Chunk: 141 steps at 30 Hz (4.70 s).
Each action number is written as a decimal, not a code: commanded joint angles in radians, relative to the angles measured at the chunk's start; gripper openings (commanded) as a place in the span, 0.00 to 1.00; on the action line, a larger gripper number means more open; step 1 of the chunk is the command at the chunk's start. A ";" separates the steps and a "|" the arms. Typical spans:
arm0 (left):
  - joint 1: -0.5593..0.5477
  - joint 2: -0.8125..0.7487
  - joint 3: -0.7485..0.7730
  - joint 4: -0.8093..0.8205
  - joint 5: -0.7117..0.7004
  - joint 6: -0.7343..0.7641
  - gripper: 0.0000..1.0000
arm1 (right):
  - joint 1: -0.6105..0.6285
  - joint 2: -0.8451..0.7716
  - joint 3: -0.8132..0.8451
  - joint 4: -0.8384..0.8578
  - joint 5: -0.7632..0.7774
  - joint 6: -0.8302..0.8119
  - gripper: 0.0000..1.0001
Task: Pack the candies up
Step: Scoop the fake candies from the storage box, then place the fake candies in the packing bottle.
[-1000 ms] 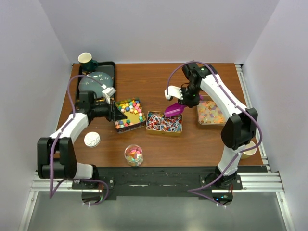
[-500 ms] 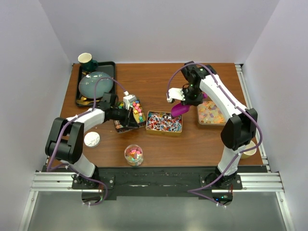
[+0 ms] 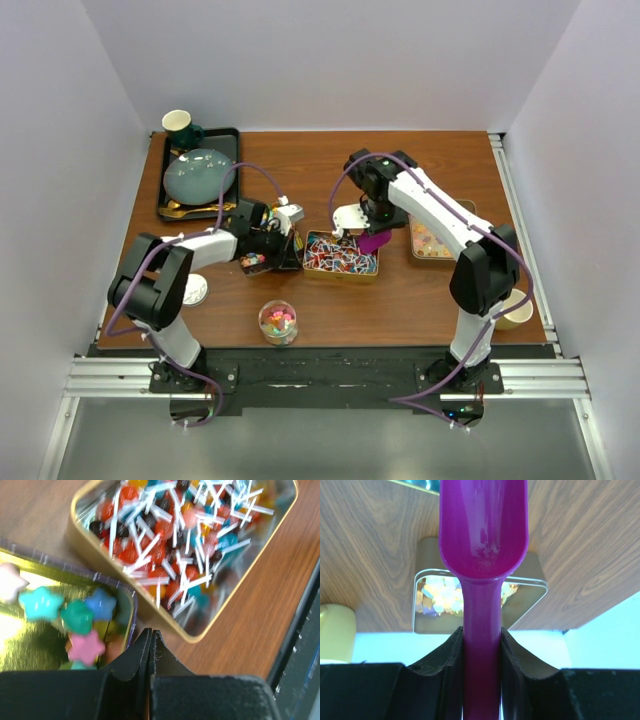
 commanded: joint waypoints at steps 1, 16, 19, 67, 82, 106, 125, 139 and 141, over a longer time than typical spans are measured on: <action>-0.049 0.048 -0.011 0.153 -0.021 -0.053 0.00 | 0.012 0.012 -0.050 -0.252 0.156 0.061 0.00; -0.062 0.132 -0.089 0.371 0.097 -0.220 0.00 | 0.070 0.133 -0.039 -0.238 -0.024 0.257 0.00; -0.062 0.135 -0.091 0.374 0.102 -0.228 0.00 | 0.084 0.157 -0.022 -0.215 -0.045 0.263 0.00; 0.122 0.026 0.424 -0.382 0.382 0.142 0.39 | -0.132 0.002 -0.421 0.334 -0.495 0.162 0.00; 0.177 0.019 0.441 -0.407 0.326 0.194 0.39 | -0.215 -0.099 -0.548 0.395 -0.633 0.132 0.00; 0.270 -0.033 0.417 -0.360 0.087 0.173 0.59 | -0.279 -0.447 -0.556 0.526 -0.921 0.352 0.00; 0.474 -0.313 0.201 -0.306 -0.196 0.081 0.68 | 0.142 -0.341 -0.273 0.121 -0.596 0.222 0.00; 0.551 -0.487 0.101 -0.269 -0.250 0.070 0.72 | 0.357 -0.153 -0.092 -0.016 -0.332 0.187 0.00; 0.554 -0.503 0.092 -0.264 -0.251 0.065 0.73 | 0.388 -0.111 -0.065 -0.034 -0.280 0.191 0.00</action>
